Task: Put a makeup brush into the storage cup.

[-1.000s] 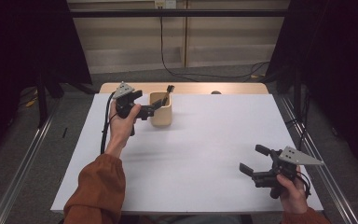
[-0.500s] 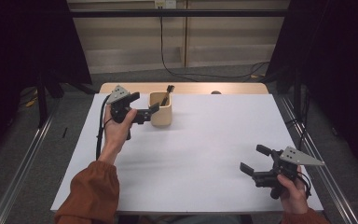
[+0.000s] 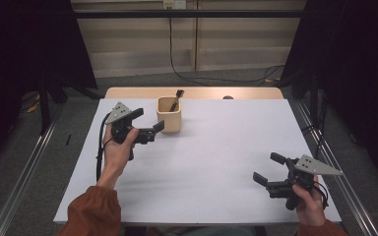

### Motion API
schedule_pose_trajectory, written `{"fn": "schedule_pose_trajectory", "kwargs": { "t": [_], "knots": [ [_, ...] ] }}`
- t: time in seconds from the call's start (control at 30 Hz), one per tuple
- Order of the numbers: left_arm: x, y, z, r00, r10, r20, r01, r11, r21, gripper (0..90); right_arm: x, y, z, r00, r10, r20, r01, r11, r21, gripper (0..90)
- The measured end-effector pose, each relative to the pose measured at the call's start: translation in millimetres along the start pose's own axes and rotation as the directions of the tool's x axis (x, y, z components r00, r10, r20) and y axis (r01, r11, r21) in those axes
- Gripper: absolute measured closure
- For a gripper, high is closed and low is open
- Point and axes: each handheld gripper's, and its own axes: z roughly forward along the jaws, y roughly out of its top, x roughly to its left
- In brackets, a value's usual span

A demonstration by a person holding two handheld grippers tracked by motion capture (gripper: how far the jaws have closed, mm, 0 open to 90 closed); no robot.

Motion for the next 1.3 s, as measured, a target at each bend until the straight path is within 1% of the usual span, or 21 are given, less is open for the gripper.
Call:
{"fn": "schedule_pose_trajectory", "kwargs": {
  "t": [0.1, 0.2, 0.23, 0.33, 0.4, 0.47, 0.5, 0.57, 0.63, 0.7, 0.77, 0.83, 0.9, 1.0, 1.03, 1.07, 1.1, 1.13, 1.17, 1.27, 1.3],
  "knots": [
    [0.1, -3.5, -5.6, 1.0000, 0.002, -0.002, -0.002, 1.0000, -0.002, 2.4, 0.3, -0.1, 0.7, 1.0000, -0.002, 0.001, 0.002, 1.000, 0.006, 0.0],
    [-2.0, -5.0, -9.9, 0.9999, 0.015, -0.006, -0.015, 0.9999, -0.003, 2.3, -0.1, 0.0, 0.5, 1.0000, -0.001, 0.000, 0.001, 1.000, 0.006, 0.0],
    [-2.9, -5.3, -12.7, 0.9999, 0.011, -0.009, -0.011, 0.9999, -0.005, 2.3, 0.0, 0.0, 0.3, 1.0000, 0.001, 0.002, -0.001, 1.000, 0.004, 0.0],
    [-3.7, -7.8, -19.8, 0.9994, 0.020, -0.030, -0.021, 0.9996, -0.017, 2.3, 0.0, 0.0, -0.1, 1.0000, 0.000, 0.004, 0.000, 1.000, 0.001, 0.0],
    [-4.4, -10.2, -24.2, 0.9993, 0.023, -0.031, -0.024, 0.9996, -0.018, 2.5, 0.0, -0.1, -0.1, 1.0000, -0.001, 0.005, 0.001, 1.000, 0.002, 0.0],
    [-6.4, -14.1, -30.9, 0.9979, 0.052, -0.037, -0.053, 0.9980, -0.033, 2.5, -0.1, -0.1, -0.4, 1.0000, 0.000, 0.005, 0.000, 1.000, 0.001, 0.0],
    [-7.1, -16.2, -33.3, 0.9975, 0.058, -0.039, -0.060, 0.9977, -0.031, 2.7, -0.2, -0.1, -0.5, 1.0000, 0.000, 0.006, 0.000, 1.000, 0.000, 0.0],
    [-7.9, -20.3, -37.7, 0.9977, 0.054, -0.040, -0.056, 0.9979, -0.034, 2.4, 0.0, 0.0, -0.4, 1.0000, 0.001, 0.006, -0.001, 1.000, 0.000, 0.0],
    [-8.2, -22.9, -41.6, 0.9982, 0.045, -0.040, -0.046, 0.9987, -0.024, 2.3, 0.3, -0.1, -0.1, 1.0000, 0.000, 0.006, 0.000, 1.000, 0.001, 0.0],
    [-8.6, -25.2, -45.5, 0.9981, 0.038, -0.049, -0.040, 0.9987, -0.032, 2.1, 0.4, 0.0, 0.0, 1.0000, -0.001, 0.006, 0.001, 1.000, 0.002, 0.0],
    [-8.9, -27.4, -49.5, 0.9981, 0.044, -0.044, -0.045, 0.9985, -0.030, 2.1, 0.3, 0.0, -0.2, 1.0000, -0.002, 0.007, 0.002, 1.000, 0.001, 0.0],
    [-9.9, -30.5, -53.1, 0.9968, 0.060, -0.053, -0.061, 0.9977, -0.029, 2.1, 0.1, 0.0, -0.2, 1.0000, 0.000, 0.009, 0.000, 1.000, 0.001, 0.0],
    [-9.8, -32.8, -56.4, 0.9970, 0.058, -0.051, -0.059, 0.9981, -0.020, 2.1, 0.1, 0.0, -0.3, 1.0000, 0.000, 0.009, 0.000, 1.000, 0.001, 0.0],
    [-11.9, -36.9, -64.2, 0.9977, 0.041, -0.054, -0.043, 0.9986, -0.032, 2.1, 0.0, 0.1, -0.8, 0.9999, -0.003, 0.010, 0.003, 1.000, -0.002, 0.0],
    [-12.7, -37.6, -66.6, 0.9972, 0.043, -0.061, -0.045, 0.9986, -0.029, 2.1, -0.2, 0.0, -0.9, 0.9999, -0.002, 0.010, 0.002, 1.000, -0.002, 0.0],
    [-13.7, -38.6, -68.8, 0.9948, 0.049, -0.090, -0.052, 0.9980, -0.036, 2.0, -0.3, 0.0, -0.6, 0.9999, -0.002, 0.011, 0.002, 1.000, 0.000, 0.0],
    [-14.0, -39.2, -70.2, 0.9935, 0.050, -0.103, -0.053, 0.9979, -0.036, 2.0, -0.2, 0.0, -0.4, 0.9999, -0.002, 0.011, 0.002, 1.000, 0.001, 0.0],
    [-13.7, -39.9, -71.6, 0.9932, 0.052, -0.104, -0.056, 0.9978, -0.036, 1.8, -0.1, 0.1, -0.1, 0.9999, -0.003, 0.010, 0.003, 1.000, 0.000, 0.0],
    [-14.3, -41.3, -73.2, 0.9949, 0.035, -0.094, -0.039, 0.9984, -0.041, 1.9, 0.1, 0.1, 0.1, 1.0000, -0.003, 0.009, 0.003, 1.000, 0.001, 0.0],
    [-16.3, -43.7, -79.0, 0.9966, 0.036, -0.074, -0.038, 0.9988, -0.032, 1.9, -0.2, 0.2, 0.5, 1.0000, -0.004, 0.008, 0.004, 1.000, 0.005, 0.0],
    [-17.7, -44.1, -81.2, 0.9965, 0.036, -0.076, -0.039, 0.9986, -0.035, 1.9, -0.3, 0.2, 0.4, 1.0000, -0.004, 0.009, 0.004, 1.000, 0.004, 0.0]
  ]
}}
